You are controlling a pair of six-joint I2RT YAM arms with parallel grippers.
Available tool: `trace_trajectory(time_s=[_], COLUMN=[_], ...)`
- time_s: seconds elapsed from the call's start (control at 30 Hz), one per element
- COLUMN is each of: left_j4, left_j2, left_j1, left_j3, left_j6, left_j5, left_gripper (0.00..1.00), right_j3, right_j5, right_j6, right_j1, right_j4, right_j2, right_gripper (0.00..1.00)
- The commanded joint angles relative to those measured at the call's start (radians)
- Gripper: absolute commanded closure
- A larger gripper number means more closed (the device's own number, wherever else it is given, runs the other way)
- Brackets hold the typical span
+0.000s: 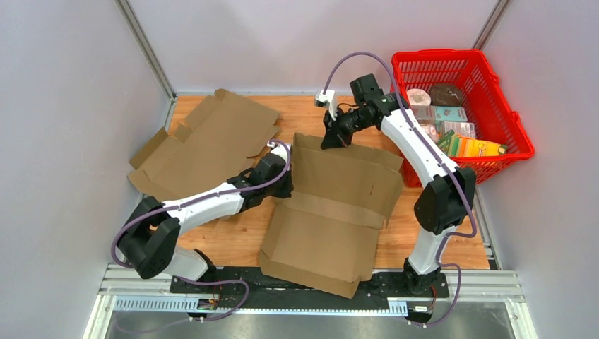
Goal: Fold the paper box
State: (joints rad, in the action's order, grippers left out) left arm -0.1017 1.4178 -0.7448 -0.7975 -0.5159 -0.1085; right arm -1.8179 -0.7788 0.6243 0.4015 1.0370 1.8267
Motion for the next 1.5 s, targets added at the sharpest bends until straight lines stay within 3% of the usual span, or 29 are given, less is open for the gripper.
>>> trace_trajectory(time_s=[0.0,0.37,0.73,0.8,1.0,1.17,1.47], left_j4=[0.057,-0.188,-0.259,-0.271,-0.115,-0.096,0.259], left_j2=[-0.052,-0.186,-0.044,-0.017,-0.005,0.009,-0.379], left_j1=[-0.005,-0.004,0.002,0.002,-0.002,-0.007,-0.025], left_j3=[-0.02,0.021,-0.035,-0.068,-0.025,-0.028,0.25], left_j6=[0.004,0.053,0.102,0.102,0.056,0.045,0.086], left_j5=[0.036,-0.229,-0.388,-0.366,-0.084,-0.138,-0.138], left_gripper=[0.83,0.82,0.94,0.95,0.94,0.92,0.82], right_j3=[0.017,0.028,0.035,0.035,0.042,0.069,0.031], right_j5=[-0.004,0.016,0.001,0.0,-0.017,-0.043,-0.023], right_j6=[-0.047,-0.054,-0.052,-0.052,-0.061,-0.084,-0.124], right_j1=[0.008,0.008,0.007,0.008,0.007,0.008,0.003], right_j4=[-0.103,-0.121,-0.129,-0.13,-0.149,-0.189,-0.187], right_j2=[-0.086,-0.107,-0.118,-0.118,-0.116,-0.135,-0.11], right_gripper=[1.0,1.0,1.0,1.0,1.0,1.0,1.0])
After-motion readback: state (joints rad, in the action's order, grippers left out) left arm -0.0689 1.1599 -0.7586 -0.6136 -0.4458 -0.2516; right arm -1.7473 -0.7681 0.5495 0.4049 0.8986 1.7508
